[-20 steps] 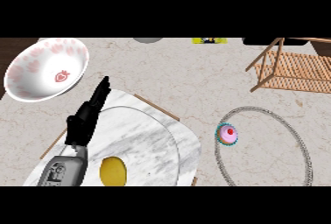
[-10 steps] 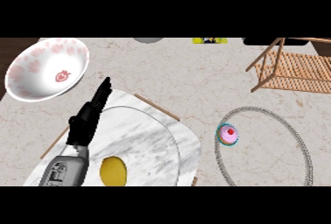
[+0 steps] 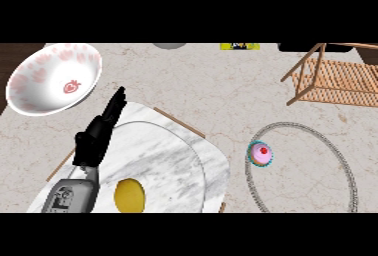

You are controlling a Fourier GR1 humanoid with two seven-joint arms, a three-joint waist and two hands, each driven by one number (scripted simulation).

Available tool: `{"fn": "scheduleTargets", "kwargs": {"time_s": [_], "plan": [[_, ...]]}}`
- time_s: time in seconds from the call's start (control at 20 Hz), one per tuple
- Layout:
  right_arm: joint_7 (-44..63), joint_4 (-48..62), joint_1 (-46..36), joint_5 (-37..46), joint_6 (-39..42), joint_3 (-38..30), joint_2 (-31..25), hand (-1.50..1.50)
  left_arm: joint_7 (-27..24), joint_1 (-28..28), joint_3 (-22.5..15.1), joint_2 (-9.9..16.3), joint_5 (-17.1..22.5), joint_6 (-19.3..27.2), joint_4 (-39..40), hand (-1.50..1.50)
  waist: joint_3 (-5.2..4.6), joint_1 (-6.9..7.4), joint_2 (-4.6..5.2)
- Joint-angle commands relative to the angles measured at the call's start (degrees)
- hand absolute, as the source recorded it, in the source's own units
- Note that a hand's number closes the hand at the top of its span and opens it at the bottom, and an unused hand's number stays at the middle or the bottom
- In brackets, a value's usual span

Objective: Pick the bell pepper from the placemat and place it in the tiered shelf

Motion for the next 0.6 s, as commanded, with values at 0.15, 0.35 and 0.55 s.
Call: {"fn": "scheduleTargets", "kwargs": {"time_s": [0.15, 0.35, 0.55], "plan": [[2.22, 10.54, 1.7, 8.05, -9.19, 2.04, -5.03, 1.5, 0.55, 0.9, -1.52, -1.03, -0.34, -0.42, -0.58, 0.0, -0.02, 0.48, 0.35], [5.94, 15.4, -1.61, 8.34, -10.61, 2.34, -5.37, -1.5, 2.18, -2.04, -0.17, -1.07, -0.81, 0.94, 0.86, 0.0, -0.02, 0.03, 0.11], [2.22, 17.09, -0.67, 3.57, -9.49, -0.94, -6.48, -1.5, -2.18, -0.82, -1.14, -3.25, -2.79, 3.62, 3.55, 0.0, 0.01, -0.27, 0.12]]}}
